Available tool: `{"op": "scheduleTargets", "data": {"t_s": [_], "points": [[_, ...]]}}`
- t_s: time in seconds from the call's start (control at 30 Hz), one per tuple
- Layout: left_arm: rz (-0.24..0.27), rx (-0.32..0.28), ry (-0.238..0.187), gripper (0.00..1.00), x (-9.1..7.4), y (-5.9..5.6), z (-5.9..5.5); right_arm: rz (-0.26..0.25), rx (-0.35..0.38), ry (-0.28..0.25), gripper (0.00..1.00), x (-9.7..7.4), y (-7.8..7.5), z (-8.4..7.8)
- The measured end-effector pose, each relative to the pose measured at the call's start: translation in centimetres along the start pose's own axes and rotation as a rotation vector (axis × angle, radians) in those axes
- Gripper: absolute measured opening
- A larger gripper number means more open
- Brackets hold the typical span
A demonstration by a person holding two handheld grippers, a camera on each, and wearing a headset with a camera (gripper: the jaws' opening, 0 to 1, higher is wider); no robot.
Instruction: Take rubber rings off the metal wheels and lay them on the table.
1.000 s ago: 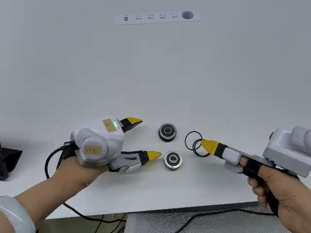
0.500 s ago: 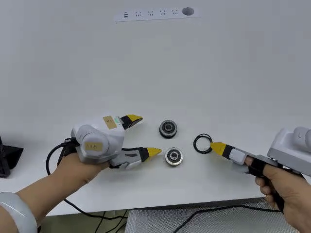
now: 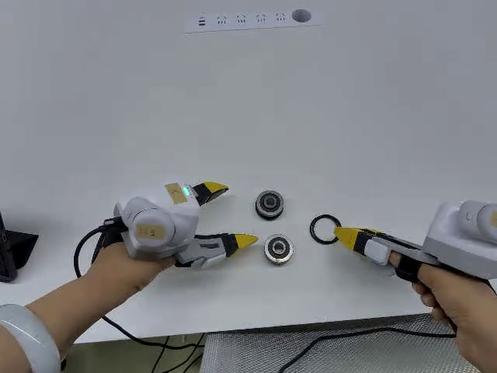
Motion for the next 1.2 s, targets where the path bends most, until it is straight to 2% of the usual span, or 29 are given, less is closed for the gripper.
{"op": "scheduleTargets", "data": {"t_s": [0.17,0.27,0.5,0.8,1.2], "points": [[-0.005,0.000,-0.002,0.55,0.2,-0.1,0.2,-0.002,-0.045,-0.006,0.29,0.4,0.3,0.5],[-0.005,0.002,-0.010,0.54,0.3,0.0,0.6,0.014,-0.042,-0.001,0.29,0.8,0.6,0.7],[-0.008,0.015,-0.028,0.52,0.9,0.1,1.9,0.059,-0.039,0.010,0.28,2.1,2.4,0.7],[-0.016,0.025,-0.039,0.48,1.4,0.1,2.8,0.104,-0.028,0.025,0.26,3.5,4.2,0.8],[-0.025,0.037,-0.039,0.34,2.5,0.0,3.5,0.138,0.027,0.035,0.23,4.4,5.1,0.5]]}}
Point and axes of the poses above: the centre of the closed fingertips' face, and the gripper's own axes: x roughly forward along the fingers, y roughly to its left, z roughly out of its top, the point moved 2 cm from there along -x, roughly backward along the fingers, and after that the axes turned 11 degrees about x, right-handed, at the moved point
